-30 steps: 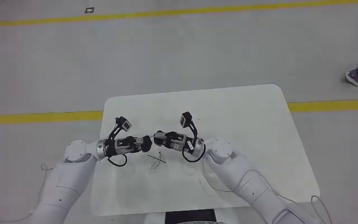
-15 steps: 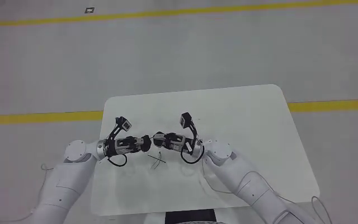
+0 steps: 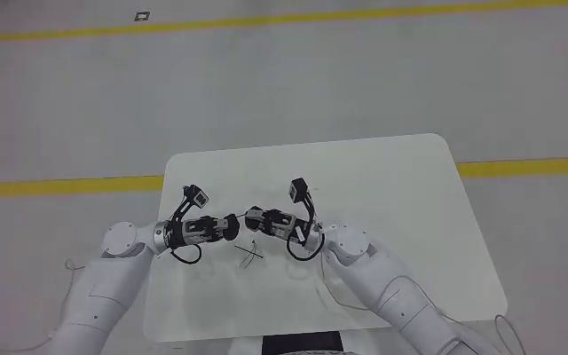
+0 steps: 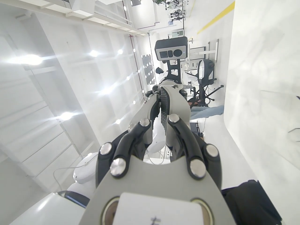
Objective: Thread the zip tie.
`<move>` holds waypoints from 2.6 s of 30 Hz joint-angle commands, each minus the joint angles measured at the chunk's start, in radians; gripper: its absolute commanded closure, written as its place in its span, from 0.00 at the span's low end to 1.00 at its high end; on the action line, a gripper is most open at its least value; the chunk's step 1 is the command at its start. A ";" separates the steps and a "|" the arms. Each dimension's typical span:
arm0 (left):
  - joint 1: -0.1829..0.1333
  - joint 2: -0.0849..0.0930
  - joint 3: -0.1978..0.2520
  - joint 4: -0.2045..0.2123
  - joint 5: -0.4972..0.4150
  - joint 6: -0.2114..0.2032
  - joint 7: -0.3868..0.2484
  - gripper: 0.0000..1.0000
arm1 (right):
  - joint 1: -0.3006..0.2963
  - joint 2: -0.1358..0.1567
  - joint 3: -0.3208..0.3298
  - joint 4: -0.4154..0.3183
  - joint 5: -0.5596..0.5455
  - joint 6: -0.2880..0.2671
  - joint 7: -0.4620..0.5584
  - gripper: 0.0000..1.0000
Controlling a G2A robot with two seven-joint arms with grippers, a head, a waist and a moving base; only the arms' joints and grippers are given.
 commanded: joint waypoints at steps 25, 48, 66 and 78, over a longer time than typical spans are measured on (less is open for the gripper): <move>0.000 0.000 0.000 0.000 0.000 0.000 0.000 0.91 | 0.001 0.000 -0.016 -0.006 -0.006 -0.001 0.035 1.00; 0.000 0.000 0.000 0.000 0.000 0.000 0.000 1.00 | 0.008 -0.001 -0.025 0.000 -0.007 -0.003 0.052 1.00; 0.000 0.000 0.000 0.000 0.000 0.000 0.000 1.00 | -0.027 0.022 0.053 -0.028 -0.008 -0.007 0.034 0.00; -0.001 -0.001 0.000 0.024 0.009 0.000 0.058 1.00 | -0.029 0.024 0.056 -0.030 -0.010 -0.005 0.034 0.00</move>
